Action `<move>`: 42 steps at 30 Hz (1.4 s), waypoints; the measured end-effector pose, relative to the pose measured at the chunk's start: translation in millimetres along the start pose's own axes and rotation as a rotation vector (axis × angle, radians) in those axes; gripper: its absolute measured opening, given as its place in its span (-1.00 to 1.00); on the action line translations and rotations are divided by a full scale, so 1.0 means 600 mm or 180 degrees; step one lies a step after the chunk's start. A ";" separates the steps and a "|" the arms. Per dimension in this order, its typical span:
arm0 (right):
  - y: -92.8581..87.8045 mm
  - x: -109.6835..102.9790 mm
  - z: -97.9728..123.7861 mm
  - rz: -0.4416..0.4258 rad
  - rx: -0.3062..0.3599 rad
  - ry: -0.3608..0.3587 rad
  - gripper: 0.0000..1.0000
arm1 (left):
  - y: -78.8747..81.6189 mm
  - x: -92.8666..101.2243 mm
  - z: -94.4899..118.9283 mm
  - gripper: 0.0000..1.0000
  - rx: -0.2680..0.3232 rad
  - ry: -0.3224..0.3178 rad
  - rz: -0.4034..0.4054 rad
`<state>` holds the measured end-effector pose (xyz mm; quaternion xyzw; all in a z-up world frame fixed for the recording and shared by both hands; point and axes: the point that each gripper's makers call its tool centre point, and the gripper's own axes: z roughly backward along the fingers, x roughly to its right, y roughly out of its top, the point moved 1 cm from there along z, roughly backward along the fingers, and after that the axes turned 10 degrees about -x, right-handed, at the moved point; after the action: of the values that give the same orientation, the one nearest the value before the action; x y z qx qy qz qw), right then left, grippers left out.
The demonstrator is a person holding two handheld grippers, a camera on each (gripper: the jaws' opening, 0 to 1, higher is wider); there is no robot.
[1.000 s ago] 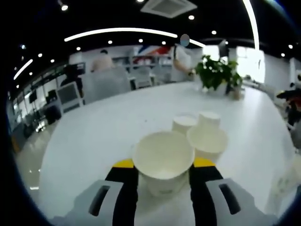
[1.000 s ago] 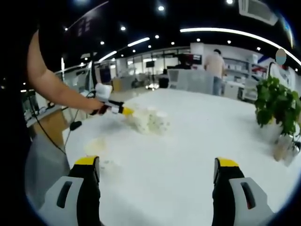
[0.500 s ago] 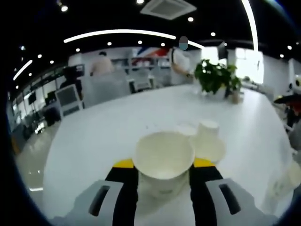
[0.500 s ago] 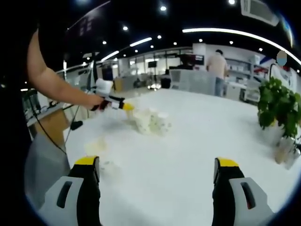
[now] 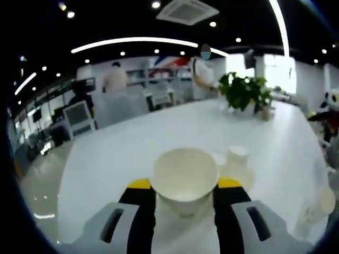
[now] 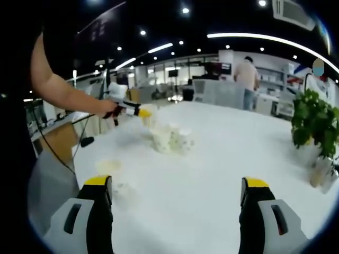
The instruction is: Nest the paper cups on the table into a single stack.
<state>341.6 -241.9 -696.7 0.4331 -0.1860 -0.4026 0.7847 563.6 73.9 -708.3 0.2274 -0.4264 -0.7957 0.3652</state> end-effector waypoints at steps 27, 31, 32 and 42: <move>0.007 -0.009 0.001 0.0017 0.0050 0.0026 1.00 | 0.036 0.018 0.030 -0.22 0.0083 -0.0090 -0.0026; 0.009 -0.008 0.002 0.0022 0.0060 0.0029 1.00 | 0.046 0.025 0.035 -0.22 0.0117 -0.0118 -0.0050; 0.010 -0.008 0.002 0.0024 0.0063 0.0030 1.00 | 0.047 0.025 0.036 -0.22 0.0110 -0.0124 -0.0051; 0.014 -0.007 0.008 0.0073 0.0083 0.0035 1.00 | 0.064 0.041 0.050 -0.22 0.0146 -0.0190 -0.0074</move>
<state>339.8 -238.9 -686.8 0.4433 -0.1919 -0.3887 0.7846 542.9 56.0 -661.4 0.2167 -0.4525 -0.7963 0.3378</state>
